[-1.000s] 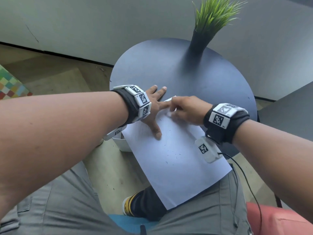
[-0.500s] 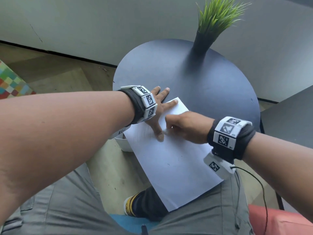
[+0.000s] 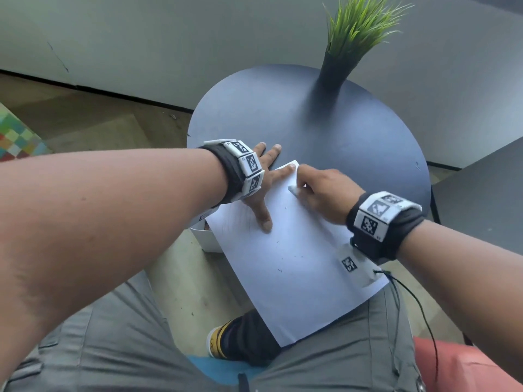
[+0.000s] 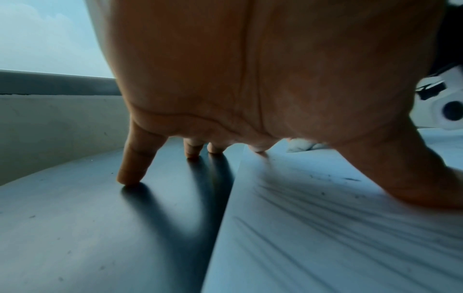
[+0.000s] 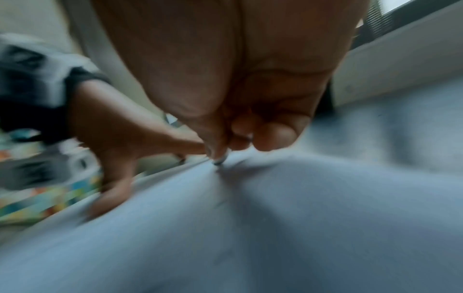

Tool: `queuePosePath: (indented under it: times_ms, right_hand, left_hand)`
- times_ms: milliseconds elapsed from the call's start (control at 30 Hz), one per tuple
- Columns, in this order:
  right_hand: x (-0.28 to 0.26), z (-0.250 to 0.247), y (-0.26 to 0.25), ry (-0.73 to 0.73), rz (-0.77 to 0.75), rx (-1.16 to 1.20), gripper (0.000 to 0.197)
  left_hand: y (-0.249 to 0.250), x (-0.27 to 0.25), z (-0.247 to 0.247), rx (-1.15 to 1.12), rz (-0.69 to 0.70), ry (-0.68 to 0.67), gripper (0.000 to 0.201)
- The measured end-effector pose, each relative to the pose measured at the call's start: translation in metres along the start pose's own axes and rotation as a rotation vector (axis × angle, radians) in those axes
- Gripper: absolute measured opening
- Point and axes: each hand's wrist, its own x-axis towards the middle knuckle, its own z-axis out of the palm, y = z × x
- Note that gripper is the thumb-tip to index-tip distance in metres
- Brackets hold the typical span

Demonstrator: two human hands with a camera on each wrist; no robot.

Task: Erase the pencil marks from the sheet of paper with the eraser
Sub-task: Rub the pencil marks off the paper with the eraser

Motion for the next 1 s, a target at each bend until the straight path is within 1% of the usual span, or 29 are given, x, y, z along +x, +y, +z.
queuePosePath:
  times_ms: [33,100,133,167,233,300,333,400,467,500,533,567,633,700,733,767,800,867,900,933,967,1000]
  right_hand:
    - [-0.005,0.004,-0.006,-0.066,-0.066,-0.032,0.021]
    - [-0.017,0.01,-0.022,-0.243,-0.193,-0.049,0.015]
    - [-0.019,0.01,-0.023,-0.271,-0.203,-0.026,0.015]
    - [-0.017,0.007,-0.018,-0.245,-0.154,0.01,0.018]
    - [-0.006,0.003,-0.004,-0.143,-0.002,0.113,0.024]
    - [0.0,0.003,0.007,-0.082,0.081,0.145,0.028]
    - [0.002,0.004,0.011,-0.071,0.103,0.153,0.027]
    - [0.004,0.008,0.013,-0.054,0.132,0.17,0.024]
    - [0.007,0.008,0.014,-0.043,0.178,0.183,0.024]
    - [0.008,0.007,0.013,-0.036,0.199,0.177,0.024]
    - [0.006,0.007,0.011,-0.024,0.203,0.163,0.024]
    - [0.003,0.008,0.008,-0.007,0.181,0.144,0.023]
    - [-0.009,0.011,-0.005,-0.026,0.066,0.096,0.023]
    - [-0.025,0.013,-0.023,-0.155,-0.118,0.029,0.022]
    - [-0.028,0.013,-0.026,-0.211,-0.167,0.016,0.022]
    - [-0.026,0.011,-0.025,-0.221,-0.163,0.005,0.022]
    - [-0.02,0.008,-0.021,-0.185,-0.105,0.013,0.022]
    - [-0.006,0.002,-0.003,-0.039,0.087,0.056,0.023]
    - [-0.002,0.001,0.001,0.017,0.15,0.069,0.023]
    - [-0.005,0.003,-0.001,0.024,0.139,0.05,0.021]
    - [-0.009,0.007,-0.008,-0.03,0.073,0.026,0.018]
    - [-0.016,0.011,-0.018,-0.122,-0.02,0.015,0.017]
  left_hand:
    - [0.0,0.0,0.0,0.008,-0.003,0.002,0.152]
    - [0.0,0.0,0.0,0.022,-0.009,0.003,0.152]
    - [0.001,0.001,-0.001,0.024,-0.01,0.005,0.152]
    - [0.001,0.002,-0.001,0.021,-0.01,0.007,0.152]
    - [0.002,-0.001,-0.004,0.008,-0.02,0.012,0.149]
    - [0.004,-0.006,-0.008,-0.002,-0.016,0.045,0.142]
    - [0.006,-0.01,-0.01,0.005,0.005,0.083,0.136]
    - [0.008,-0.014,-0.01,0.043,0.079,0.173,0.115]
    - [0.008,-0.017,-0.004,0.06,0.126,0.197,0.093]
    - [0.008,-0.019,0.001,0.043,0.124,0.185,0.088]
    - [0.008,-0.021,0.006,0.019,0.113,0.166,0.091]
    - [0.007,-0.021,0.011,-0.002,0.105,0.144,0.099]
    - [0.006,-0.022,0.018,-0.027,0.104,0.097,0.123]
    - [0.005,-0.023,0.022,-0.038,0.11,0.06,0.137]
    - [0.005,-0.023,0.022,-0.038,0.111,0.053,0.139]
    - [0.004,-0.022,0.022,-0.037,0.111,0.054,0.14]
    - [0.004,-0.021,0.021,-0.038,0.111,0.056,0.14]
    - [0.004,-0.02,0.021,-0.049,0.106,0.059,0.14]
    - [0.004,-0.02,0.022,-0.057,0.101,0.056,0.141]
    - [0.004,-0.02,0.022,-0.063,0.099,0.053,0.141]
    - [0.004,-0.021,0.023,-0.064,0.097,0.049,0.141]
    - [0.004,-0.021,0.024,-0.061,0.098,0.047,0.141]
